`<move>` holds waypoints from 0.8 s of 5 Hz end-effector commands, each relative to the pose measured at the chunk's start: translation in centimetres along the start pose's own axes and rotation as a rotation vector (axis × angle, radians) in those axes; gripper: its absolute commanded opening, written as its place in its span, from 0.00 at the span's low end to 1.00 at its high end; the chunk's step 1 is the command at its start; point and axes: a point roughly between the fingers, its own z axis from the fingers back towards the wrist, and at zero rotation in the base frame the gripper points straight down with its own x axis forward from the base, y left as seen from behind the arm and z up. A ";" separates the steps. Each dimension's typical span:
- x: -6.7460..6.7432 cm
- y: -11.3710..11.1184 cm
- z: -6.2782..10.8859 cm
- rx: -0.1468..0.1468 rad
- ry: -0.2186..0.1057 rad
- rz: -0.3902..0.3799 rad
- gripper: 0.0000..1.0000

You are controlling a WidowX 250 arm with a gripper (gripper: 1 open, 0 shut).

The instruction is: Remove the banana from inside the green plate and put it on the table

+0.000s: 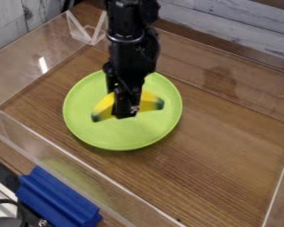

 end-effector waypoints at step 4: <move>3.1 -2.3 3.2 0.059 -0.069 0.005 0.00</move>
